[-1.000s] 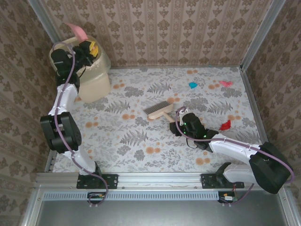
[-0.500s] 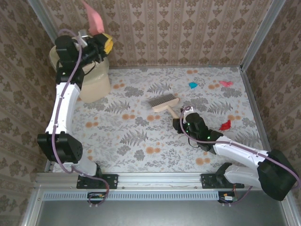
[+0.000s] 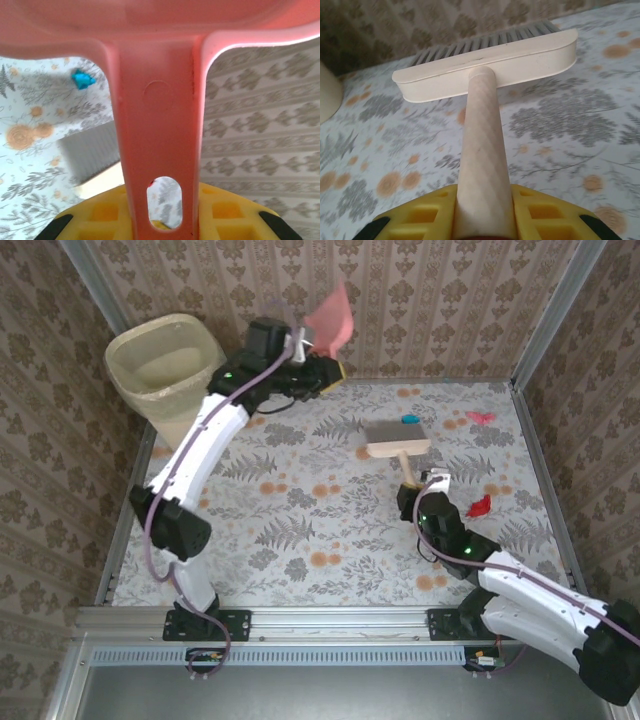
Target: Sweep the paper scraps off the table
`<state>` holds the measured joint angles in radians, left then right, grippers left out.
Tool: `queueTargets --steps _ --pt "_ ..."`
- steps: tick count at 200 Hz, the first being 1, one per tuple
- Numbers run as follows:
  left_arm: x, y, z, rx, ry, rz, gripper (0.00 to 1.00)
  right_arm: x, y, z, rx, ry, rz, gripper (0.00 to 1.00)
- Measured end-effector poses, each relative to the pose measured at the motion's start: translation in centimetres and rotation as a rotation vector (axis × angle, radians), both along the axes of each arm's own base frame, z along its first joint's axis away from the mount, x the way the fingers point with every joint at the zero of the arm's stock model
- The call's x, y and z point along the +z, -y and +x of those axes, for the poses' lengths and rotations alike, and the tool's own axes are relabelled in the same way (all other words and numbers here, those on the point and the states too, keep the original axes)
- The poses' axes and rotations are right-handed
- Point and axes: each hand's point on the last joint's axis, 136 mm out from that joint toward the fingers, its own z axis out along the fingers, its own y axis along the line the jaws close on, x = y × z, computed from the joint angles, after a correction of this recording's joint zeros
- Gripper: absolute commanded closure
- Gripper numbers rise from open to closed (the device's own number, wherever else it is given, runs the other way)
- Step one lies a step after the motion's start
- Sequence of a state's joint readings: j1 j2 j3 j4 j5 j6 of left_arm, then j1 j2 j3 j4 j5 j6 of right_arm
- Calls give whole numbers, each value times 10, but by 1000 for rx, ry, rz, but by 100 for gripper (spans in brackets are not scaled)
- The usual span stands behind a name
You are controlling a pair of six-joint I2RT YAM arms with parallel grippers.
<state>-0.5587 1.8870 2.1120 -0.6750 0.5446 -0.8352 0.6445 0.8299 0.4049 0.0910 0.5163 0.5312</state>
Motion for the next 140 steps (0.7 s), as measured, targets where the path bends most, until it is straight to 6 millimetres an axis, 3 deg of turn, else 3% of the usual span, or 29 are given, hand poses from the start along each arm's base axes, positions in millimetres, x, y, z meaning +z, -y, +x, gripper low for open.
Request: queueTargets --steps 36,66,99,140 --pt "-55 40 23 -84 7 143 100 0 40 -8 -175 9 20 100" --pt "-102 57 27 -154 -2 252 100 1 61 -14 -274 11 34 100" --pt "-148 48 17 -213 -31 403 100 -7 81 -21 -364 -19 22 100" --pt "-176 24 7 -295 -10 567 100 0 104 -18 -474 -68 -12 100"
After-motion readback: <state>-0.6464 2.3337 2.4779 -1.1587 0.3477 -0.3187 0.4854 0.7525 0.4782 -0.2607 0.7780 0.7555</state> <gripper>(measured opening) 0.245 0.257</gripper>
